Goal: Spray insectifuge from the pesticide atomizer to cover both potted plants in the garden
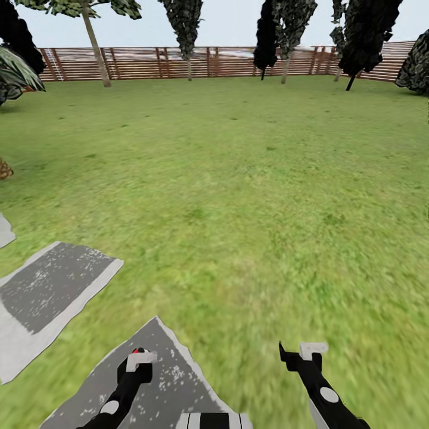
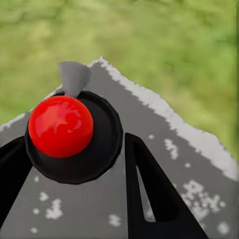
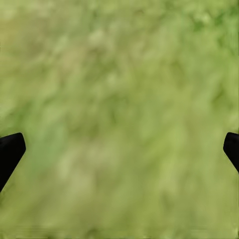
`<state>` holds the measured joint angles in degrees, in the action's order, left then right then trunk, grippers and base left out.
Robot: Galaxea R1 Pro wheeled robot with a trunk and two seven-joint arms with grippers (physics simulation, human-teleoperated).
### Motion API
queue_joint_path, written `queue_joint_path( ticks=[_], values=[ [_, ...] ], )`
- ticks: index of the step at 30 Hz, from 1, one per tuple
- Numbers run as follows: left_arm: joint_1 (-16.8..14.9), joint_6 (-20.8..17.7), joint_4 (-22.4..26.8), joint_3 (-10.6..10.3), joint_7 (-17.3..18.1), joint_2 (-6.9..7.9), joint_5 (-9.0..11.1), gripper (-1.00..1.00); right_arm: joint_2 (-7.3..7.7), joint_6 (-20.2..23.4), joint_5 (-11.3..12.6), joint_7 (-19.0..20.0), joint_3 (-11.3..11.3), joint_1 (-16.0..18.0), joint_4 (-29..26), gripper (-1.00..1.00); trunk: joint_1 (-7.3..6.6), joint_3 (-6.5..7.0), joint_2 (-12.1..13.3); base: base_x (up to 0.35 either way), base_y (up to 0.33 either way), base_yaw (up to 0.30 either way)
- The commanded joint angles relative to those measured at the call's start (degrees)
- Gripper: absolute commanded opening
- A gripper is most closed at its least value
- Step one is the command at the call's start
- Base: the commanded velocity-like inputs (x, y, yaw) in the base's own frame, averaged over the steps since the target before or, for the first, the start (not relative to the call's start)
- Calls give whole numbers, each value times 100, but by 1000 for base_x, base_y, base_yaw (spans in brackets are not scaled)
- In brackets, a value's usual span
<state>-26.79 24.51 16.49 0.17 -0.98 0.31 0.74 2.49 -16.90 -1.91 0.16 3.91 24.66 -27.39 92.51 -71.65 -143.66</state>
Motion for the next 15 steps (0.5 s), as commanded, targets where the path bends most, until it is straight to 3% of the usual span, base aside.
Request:
queue_joint_path(
  ticks=[1, 3, 6, 7, 8, 15],
  values=[
    [-2, 19, -5, 1, -8, -2, 9, -100, -8, -20, -17, 2, 16, 3, 70, 100, -4, 19, 0, 0, 0, 0],
    [-3, 22, -6, 1, -8, -3, 11, -100, -14, -24, -14, -3, 17, 3, 124, 100, -9, 64, 3, 0, 0, 0],
    [10, 27, -20, 1, -8, -28, 30, -100, 24, -489, -11, -21, 33, -119, 317, 100, -16, 130, 7, 0, 0, 0],
    [243, 60, 6, 1, -8, -30, 118, -100, 129, -1204, -13, -24, 38, -245, 793, 100, -19, 152, 8, 0, 0, 0],
    [274, 72, 11, 1, -8, -30, 150, -100, 153, -1324, -12, -24, 39, -257, 874, 100, -22, 174, 10, 0, 0, 0],
    [581, 89, 48, 1, -8, -12, 196, -100, 286, -1654, -5, -25, 39, -347, 1397, 100, -40, 332, 19, 0, 0, -12]
  ],
)
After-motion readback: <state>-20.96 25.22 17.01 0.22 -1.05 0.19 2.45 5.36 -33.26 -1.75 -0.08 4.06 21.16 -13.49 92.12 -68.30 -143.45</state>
